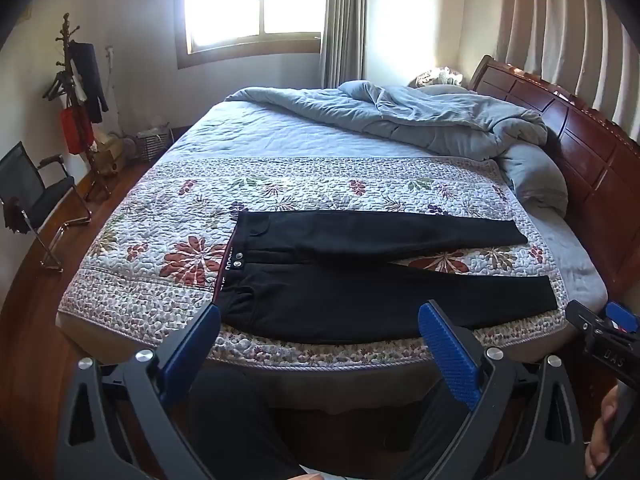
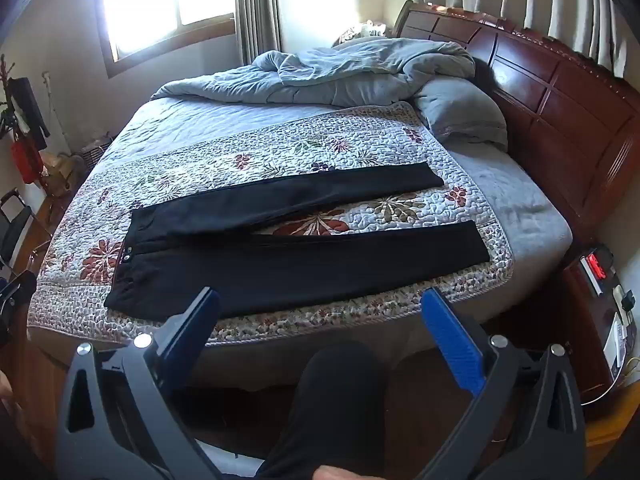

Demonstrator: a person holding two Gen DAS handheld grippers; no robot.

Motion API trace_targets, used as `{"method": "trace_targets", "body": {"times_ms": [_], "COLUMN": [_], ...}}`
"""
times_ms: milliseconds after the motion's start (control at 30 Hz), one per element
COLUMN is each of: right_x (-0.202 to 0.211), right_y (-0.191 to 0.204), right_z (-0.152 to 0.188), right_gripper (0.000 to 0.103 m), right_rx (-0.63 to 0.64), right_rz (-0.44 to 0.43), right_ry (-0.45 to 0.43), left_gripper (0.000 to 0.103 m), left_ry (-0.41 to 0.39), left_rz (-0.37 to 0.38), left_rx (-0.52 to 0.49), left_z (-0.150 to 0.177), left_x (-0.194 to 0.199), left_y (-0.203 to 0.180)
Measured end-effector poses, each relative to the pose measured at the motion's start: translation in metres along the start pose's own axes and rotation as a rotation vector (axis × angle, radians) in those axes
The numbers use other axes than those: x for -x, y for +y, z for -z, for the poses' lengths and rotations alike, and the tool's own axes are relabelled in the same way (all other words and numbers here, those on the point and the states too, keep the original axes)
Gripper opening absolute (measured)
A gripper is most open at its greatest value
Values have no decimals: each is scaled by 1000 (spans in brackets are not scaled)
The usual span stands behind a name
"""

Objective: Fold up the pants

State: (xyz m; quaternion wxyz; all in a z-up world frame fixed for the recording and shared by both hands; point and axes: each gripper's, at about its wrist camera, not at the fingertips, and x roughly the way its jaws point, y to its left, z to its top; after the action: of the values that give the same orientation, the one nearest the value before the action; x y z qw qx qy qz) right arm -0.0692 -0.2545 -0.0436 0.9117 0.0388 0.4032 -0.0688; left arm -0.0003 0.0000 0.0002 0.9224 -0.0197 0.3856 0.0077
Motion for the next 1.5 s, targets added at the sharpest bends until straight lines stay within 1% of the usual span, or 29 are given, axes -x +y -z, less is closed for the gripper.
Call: {"method": "trace_targets", "body": {"times_ms": [533, 800, 1500], "right_x": [-2, -5, 0], "right_y": [3, 1, -3], "right_z": [1, 6, 2], "right_gripper": [100, 100, 100], "right_rx": [3, 8, 10], "right_rz": [4, 9, 17], "right_ry": [3, 1, 3], "left_gripper": [99, 99, 99], "left_ry": [9, 22, 40], "left_rz": [1, 6, 12], "left_rx": [-3, -2, -11], "left_z": [3, 4, 3], "left_x": [2, -5, -9], "left_y": [0, 2, -2]}}
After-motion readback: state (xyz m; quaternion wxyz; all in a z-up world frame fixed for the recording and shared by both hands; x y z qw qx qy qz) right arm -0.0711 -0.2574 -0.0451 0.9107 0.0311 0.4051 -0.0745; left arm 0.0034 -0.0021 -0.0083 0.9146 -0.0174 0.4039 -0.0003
